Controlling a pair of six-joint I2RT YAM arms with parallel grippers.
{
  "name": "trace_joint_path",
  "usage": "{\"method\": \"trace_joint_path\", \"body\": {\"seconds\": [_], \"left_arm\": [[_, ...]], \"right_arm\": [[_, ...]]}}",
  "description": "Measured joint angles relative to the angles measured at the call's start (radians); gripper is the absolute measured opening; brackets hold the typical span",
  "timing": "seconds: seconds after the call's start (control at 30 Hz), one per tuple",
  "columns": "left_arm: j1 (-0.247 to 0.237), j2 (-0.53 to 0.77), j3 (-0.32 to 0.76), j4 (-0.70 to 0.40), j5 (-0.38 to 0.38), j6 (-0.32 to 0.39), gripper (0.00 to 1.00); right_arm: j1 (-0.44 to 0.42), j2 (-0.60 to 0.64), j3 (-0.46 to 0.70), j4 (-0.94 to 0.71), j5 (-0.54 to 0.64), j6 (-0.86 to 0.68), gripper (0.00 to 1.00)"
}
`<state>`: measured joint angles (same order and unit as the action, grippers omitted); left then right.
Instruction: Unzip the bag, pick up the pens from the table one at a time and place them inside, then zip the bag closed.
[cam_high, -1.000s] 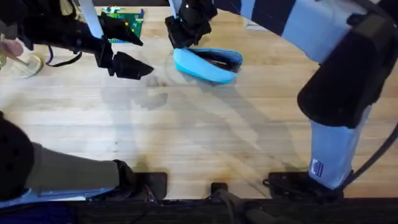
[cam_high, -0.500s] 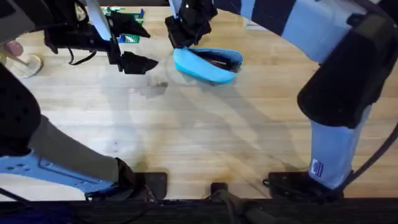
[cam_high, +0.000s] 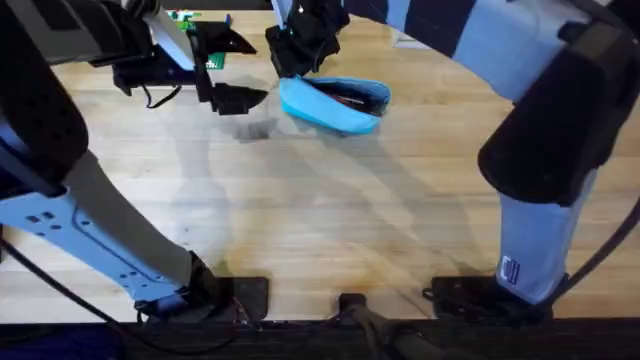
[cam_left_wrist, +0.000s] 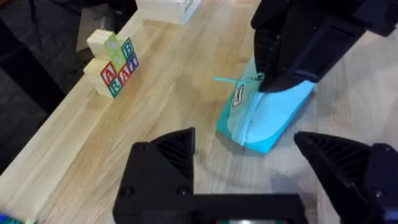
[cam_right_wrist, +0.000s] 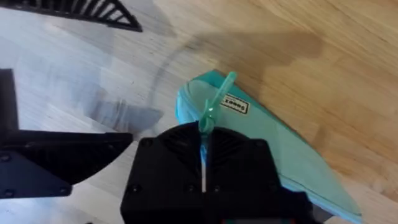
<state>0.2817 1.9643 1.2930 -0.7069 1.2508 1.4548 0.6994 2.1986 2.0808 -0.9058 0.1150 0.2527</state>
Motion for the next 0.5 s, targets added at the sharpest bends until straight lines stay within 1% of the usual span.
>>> {"method": "trace_joint_path", "body": {"seconds": [0.13,0.27,0.5], "left_arm": [[-0.030,0.027,0.000,0.061,0.026,-0.031,0.991],[-0.059,0.050,0.000,0.123,0.045,-0.078,0.991],[-0.094,0.060,0.000,0.182,0.067,-0.139,0.991]], "right_arm": [[0.000,0.000,0.000,0.000,0.000,0.000,0.031],[0.000,0.000,0.000,0.000,0.000,0.000,0.031],[0.000,0.000,0.000,0.000,0.000,0.000,0.031]]}}
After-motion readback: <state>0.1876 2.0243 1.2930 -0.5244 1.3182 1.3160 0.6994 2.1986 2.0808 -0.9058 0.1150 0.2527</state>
